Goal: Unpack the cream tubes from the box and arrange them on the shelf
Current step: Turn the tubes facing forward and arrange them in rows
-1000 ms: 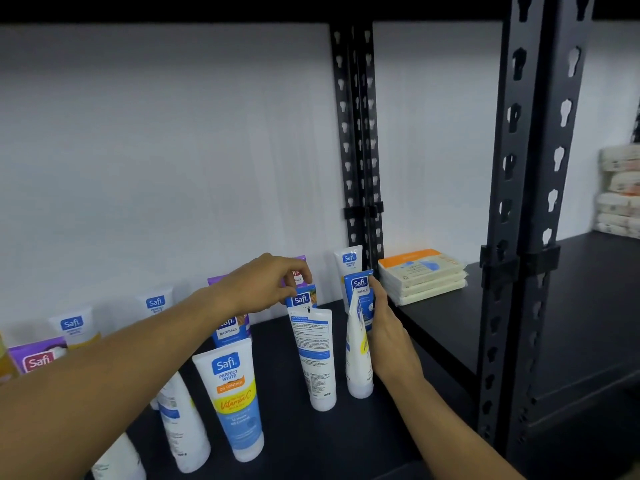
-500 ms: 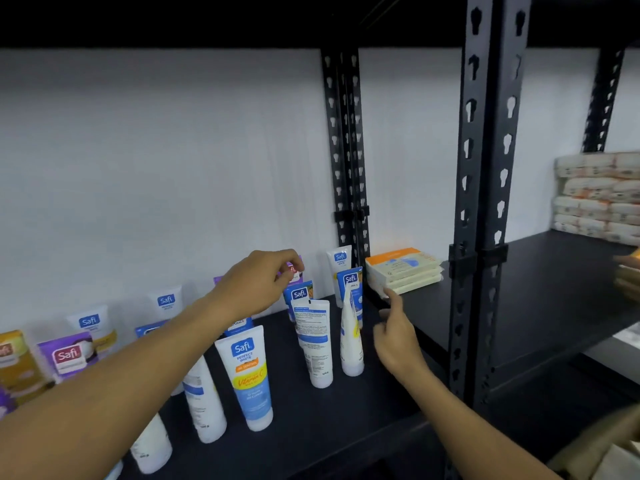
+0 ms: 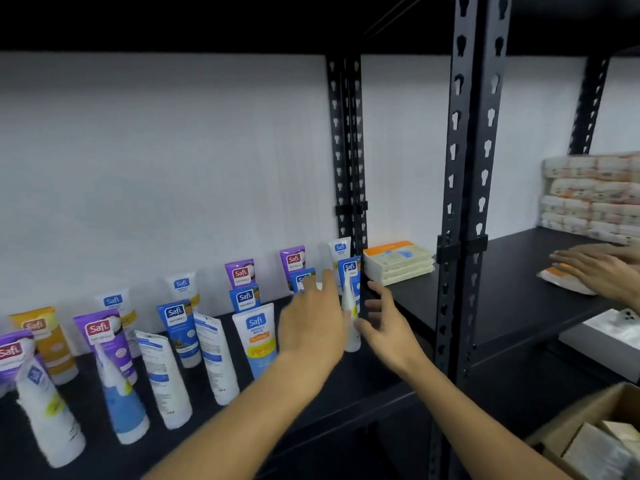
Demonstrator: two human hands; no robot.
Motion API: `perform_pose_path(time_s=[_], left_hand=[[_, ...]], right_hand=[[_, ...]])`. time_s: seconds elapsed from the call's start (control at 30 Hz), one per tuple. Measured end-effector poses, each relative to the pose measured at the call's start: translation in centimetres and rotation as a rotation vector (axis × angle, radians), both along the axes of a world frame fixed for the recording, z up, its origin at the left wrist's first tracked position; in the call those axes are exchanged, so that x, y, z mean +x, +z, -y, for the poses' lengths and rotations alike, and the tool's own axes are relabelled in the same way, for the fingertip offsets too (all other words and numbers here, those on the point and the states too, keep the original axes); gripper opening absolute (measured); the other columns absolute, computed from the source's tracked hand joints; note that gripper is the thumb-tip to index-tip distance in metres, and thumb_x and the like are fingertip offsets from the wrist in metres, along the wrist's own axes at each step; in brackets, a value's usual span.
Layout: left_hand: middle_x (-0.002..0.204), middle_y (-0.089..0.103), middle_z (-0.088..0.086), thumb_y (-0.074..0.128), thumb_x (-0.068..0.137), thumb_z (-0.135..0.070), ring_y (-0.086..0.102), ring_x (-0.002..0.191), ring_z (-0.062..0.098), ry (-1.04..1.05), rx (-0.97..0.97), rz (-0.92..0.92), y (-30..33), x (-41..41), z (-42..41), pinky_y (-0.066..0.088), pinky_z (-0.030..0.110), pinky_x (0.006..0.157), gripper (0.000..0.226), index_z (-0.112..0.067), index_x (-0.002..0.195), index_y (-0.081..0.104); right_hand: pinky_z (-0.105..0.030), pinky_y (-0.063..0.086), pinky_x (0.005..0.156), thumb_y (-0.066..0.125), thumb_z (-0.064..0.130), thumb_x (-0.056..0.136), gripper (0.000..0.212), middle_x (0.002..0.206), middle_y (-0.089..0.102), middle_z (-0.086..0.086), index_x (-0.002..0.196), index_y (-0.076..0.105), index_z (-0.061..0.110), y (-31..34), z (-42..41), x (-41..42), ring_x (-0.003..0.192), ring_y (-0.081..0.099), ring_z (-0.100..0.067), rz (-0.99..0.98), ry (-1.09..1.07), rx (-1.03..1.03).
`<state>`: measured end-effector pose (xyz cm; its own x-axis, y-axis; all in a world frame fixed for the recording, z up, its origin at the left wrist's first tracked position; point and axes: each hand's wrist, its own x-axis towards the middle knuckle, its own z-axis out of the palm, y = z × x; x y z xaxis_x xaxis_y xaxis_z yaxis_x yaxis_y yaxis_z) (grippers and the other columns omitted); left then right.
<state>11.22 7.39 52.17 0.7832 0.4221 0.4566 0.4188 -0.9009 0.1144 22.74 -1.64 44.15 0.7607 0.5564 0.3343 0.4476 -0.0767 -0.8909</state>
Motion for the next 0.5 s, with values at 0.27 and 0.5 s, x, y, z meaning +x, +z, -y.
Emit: perform_pose_path(time_s=[0.27, 0.5], left_hand=[[0.150, 0.029, 0.003, 0.064, 0.089, -0.040, 0.034, 0.133, 0.018, 0.032, -0.410, 0.465, -9.0, 0.3, 3.3, 0.046, 0.034, 0.101, 0.071, -0.023, 0.145, 0.024], [0.148, 0.034, 0.002, 0.075, 0.083, -0.019, 0.033, 0.135, 0.013, 0.076, -0.562, 0.704, -10.5, 1.9, 1.9, 0.035, 0.023, 0.101, 0.078, -0.020, 0.146, 0.029]], right_hand=[[-0.006, 0.045, 0.072, 0.060, 0.011, 0.094, 0.065, 0.110, 0.056, 0.017, 0.148, 0.030, 0.030, -2.0, -0.2, 0.7, 0.094, 0.061, 0.007, -0.030, 0.000, -0.007], [-0.011, 0.048, 0.077, 0.060, 0.022, 0.097, 0.056, 0.109, 0.059, 0.018, 0.142, 0.035, 0.042, -3.2, -0.7, 1.7, 0.098, 0.060, 0.009, 0.039, 0.018, 0.017]])
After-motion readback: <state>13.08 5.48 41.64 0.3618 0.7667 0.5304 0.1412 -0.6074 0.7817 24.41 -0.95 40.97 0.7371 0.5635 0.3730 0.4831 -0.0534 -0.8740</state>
